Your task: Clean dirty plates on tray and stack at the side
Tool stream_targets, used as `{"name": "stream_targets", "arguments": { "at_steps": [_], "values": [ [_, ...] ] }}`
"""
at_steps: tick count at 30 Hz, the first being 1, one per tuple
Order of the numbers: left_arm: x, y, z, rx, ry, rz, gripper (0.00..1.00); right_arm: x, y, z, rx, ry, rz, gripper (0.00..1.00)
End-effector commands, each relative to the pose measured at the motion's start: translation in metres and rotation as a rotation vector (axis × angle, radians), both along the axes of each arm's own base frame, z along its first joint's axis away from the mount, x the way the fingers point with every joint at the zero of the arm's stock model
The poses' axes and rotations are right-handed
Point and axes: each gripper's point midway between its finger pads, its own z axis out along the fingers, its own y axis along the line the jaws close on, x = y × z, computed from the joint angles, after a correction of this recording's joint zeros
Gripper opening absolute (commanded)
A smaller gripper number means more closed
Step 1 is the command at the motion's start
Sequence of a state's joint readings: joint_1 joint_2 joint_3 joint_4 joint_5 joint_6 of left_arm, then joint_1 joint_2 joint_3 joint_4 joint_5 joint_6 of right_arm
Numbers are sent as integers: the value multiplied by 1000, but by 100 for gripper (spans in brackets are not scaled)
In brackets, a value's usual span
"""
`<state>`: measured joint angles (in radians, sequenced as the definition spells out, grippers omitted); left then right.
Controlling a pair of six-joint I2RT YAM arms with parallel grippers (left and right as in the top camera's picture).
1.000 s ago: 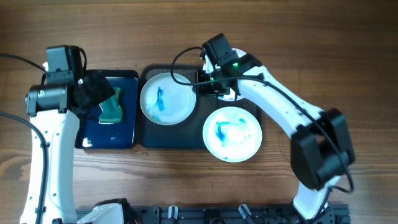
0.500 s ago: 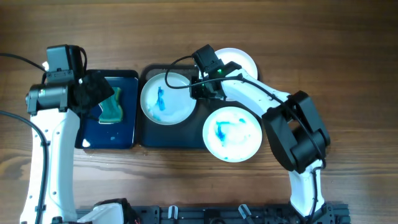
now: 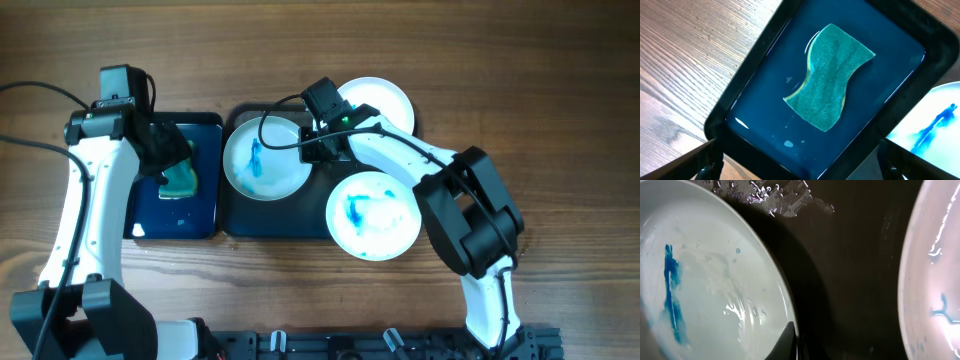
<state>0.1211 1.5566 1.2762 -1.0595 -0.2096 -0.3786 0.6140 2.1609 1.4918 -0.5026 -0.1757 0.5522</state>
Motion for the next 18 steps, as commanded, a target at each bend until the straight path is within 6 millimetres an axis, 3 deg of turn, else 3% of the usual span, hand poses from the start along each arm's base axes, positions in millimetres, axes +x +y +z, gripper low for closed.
{"name": "stream_targets", "arguments": {
  "at_steps": [1,6,10,18],
  "values": [
    [8,-12,-18,-68,36,-112,84,-13,0,-18,-37,30,39,4],
    [34,-15,-60,-100,64,-162,73,-12,0,-17,-35,25,41,4],
    [39,-12,-89,-103,120,-197,71,-12,0,-17,-35,25,42,4],
    [41,-9,-128,-114,182,-188,49,-12,0,-17,-35,27,41,4]
  ]
}}
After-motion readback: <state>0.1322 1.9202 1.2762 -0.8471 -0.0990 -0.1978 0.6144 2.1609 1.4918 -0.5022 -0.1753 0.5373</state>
